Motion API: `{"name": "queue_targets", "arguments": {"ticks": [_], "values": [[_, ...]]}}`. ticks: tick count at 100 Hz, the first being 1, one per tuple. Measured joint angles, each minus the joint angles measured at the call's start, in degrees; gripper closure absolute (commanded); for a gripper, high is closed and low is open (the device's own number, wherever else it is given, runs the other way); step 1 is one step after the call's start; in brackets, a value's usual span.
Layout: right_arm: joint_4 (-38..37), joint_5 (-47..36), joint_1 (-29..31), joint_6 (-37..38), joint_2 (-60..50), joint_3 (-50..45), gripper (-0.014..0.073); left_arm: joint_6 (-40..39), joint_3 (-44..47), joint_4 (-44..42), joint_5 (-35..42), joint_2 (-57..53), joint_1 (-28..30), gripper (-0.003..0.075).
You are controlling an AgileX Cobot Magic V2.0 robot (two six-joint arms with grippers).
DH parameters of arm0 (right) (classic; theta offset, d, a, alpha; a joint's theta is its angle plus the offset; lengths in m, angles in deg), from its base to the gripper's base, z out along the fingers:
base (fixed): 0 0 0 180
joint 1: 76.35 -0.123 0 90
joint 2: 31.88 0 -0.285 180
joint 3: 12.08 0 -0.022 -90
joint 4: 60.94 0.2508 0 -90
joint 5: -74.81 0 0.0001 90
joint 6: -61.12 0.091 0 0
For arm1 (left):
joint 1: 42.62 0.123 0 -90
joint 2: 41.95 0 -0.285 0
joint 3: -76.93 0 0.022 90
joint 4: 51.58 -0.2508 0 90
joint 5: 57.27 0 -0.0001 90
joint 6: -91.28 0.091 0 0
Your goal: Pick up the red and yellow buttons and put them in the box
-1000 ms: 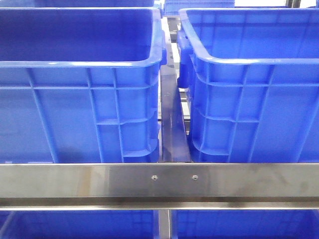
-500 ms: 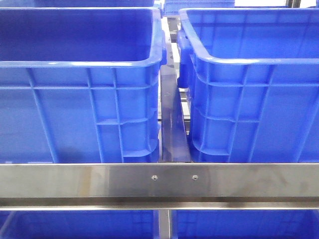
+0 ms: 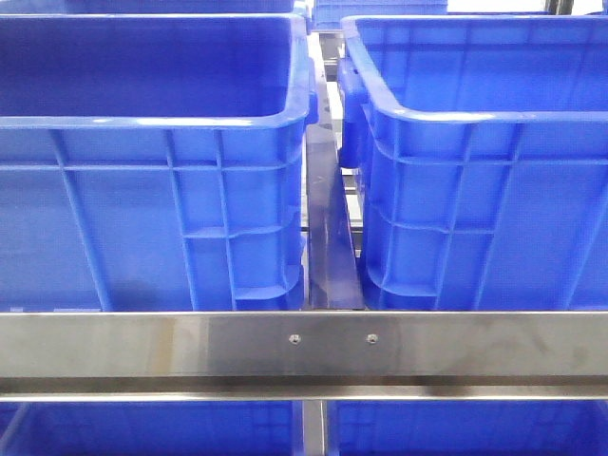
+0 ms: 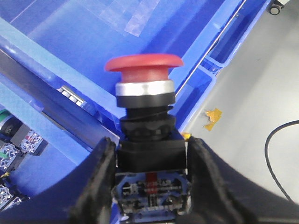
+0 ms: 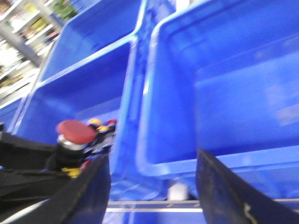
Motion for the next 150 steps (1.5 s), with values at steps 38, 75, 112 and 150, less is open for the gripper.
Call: {"name": "queue_targets", "arguments": {"ticks": [38, 75, 112, 150], "values": [[37.74, 0.83, -2.69, -31.66, 17.25, 0.0, 0.0069, 0.0, 0.0, 0.0, 0.0, 0.0, 0.0, 0.0739], [65.5, 11.57, -3.23, -53.65, 33.69, 0.0, 0.0069, 0.0, 0.0, 0.0, 0.0, 0.0, 0.0, 0.0739], [68.34, 19.98, -3.23, -56.79, 41.05, 0.95, 0.0113, 0.0, 0.0, 0.0, 0.0, 0.0, 0.0, 0.0739], [68.34, 21.13, -3.23, -56.9, 41.54, 2.45, 0.0443, 0.0, 0.0, 0.0, 0.24, 0.0, 0.0, 0.0733]]}}
